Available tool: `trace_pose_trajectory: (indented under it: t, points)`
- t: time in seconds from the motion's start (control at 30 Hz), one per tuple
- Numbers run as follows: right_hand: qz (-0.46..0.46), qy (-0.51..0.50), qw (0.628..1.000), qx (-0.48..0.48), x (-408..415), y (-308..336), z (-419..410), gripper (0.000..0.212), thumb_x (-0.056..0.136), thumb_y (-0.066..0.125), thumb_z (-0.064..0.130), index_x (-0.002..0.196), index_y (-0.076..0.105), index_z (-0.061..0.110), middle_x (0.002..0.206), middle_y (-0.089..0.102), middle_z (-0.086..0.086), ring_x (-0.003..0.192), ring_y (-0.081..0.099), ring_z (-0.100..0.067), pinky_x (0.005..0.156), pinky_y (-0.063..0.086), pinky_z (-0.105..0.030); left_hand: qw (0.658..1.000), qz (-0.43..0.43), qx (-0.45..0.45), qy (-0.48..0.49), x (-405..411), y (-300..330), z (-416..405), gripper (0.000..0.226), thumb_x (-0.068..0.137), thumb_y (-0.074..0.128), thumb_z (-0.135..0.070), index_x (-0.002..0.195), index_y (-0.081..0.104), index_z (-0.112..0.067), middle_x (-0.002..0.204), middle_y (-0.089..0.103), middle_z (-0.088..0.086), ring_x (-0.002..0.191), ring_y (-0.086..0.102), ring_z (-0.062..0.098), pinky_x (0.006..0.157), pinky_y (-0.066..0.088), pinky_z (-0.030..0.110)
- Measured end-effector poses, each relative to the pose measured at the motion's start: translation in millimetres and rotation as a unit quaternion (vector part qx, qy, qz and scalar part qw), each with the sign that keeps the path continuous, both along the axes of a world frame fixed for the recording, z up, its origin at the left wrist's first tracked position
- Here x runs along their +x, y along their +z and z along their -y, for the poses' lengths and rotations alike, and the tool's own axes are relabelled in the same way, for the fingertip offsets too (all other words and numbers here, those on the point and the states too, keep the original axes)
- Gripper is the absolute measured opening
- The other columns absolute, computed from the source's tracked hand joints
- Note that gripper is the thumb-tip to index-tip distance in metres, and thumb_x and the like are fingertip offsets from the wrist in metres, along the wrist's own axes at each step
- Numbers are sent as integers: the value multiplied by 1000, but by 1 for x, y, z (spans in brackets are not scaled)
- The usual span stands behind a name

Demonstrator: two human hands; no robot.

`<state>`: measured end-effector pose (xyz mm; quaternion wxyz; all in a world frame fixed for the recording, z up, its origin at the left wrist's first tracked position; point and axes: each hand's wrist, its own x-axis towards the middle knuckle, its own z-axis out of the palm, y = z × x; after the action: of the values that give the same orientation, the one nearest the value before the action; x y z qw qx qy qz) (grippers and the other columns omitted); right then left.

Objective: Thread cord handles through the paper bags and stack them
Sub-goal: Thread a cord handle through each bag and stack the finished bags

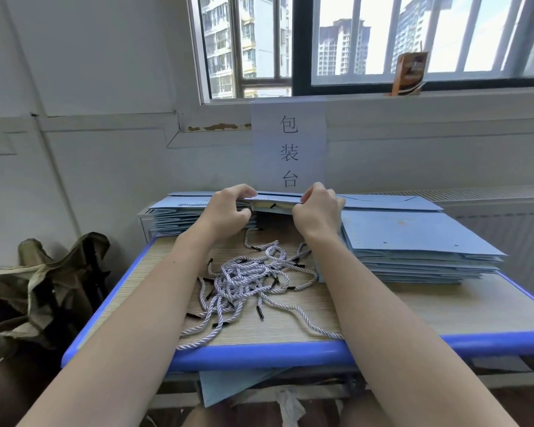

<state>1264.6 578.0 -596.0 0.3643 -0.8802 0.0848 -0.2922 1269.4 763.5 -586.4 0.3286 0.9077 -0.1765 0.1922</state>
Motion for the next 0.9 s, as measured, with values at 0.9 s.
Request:
trace_pose_trajectory:
  t: [0.9]
  points:
    - [-15, 4, 1000, -11, -2, -1, -2, 29, 90, 58, 13, 119, 58, 11, 122, 56, -12, 119, 40, -30, 86, 47, -39, 987, 145, 72, 3, 7, -7, 3, 17, 93, 64, -6, 90, 76, -17, 100, 70, -3, 92, 64, 26, 85, 52, 47]
